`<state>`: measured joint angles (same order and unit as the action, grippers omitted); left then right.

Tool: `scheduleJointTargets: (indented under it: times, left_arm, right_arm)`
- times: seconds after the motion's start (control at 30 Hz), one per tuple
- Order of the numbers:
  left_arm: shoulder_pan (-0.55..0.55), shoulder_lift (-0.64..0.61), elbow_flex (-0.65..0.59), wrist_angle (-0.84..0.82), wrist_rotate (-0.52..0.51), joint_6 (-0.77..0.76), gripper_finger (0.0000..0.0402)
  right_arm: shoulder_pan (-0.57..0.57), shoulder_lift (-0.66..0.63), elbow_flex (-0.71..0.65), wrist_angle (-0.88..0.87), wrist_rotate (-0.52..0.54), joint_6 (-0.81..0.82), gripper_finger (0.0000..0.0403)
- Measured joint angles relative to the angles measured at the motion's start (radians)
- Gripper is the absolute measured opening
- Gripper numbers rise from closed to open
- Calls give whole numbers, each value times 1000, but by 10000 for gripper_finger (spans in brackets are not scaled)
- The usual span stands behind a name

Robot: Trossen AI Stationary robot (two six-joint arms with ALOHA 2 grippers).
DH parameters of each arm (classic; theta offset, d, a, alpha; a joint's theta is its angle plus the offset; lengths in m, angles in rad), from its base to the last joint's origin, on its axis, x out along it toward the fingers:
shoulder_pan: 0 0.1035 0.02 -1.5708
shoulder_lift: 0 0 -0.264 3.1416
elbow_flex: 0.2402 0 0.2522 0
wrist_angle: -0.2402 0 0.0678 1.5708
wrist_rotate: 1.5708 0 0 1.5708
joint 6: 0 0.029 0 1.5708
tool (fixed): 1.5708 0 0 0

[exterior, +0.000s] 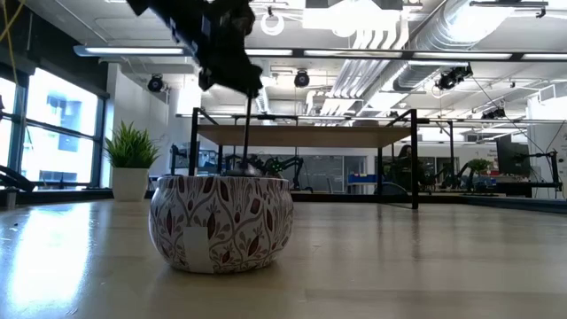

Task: Pick & Place candle stick holders
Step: Put the top candle holder on the shelf

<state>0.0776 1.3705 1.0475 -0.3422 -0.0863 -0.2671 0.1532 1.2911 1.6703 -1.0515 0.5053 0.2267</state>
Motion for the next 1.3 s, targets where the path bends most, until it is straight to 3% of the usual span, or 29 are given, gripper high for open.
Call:
scheduleJointTargets:
  times: [0.17,0.37,0.53,0.8,0.97,1.3]
  left_arm:
    - [0,0,141,-171,-2,36,98]
    - [0,0,306,-276,-9,100,98]
    - [1,0,442,-361,-89,180,98]
    - [26,0,628,-447,-136,306,98]
    - [162,0,706,-479,-132,344,98]
    - [538,35,729,-472,166,285,98]
  right_arm:
    - [0,0,0,12,25,-6,312]
    - [-9,0,0,179,26,-127,312]
    - [-10,0,0,224,14,-205,312]
    - [-38,0,0,217,40,-202,312]
    - [-51,0,0,196,38,-175,312]
    - [-56,0,0,158,38,-145,312]
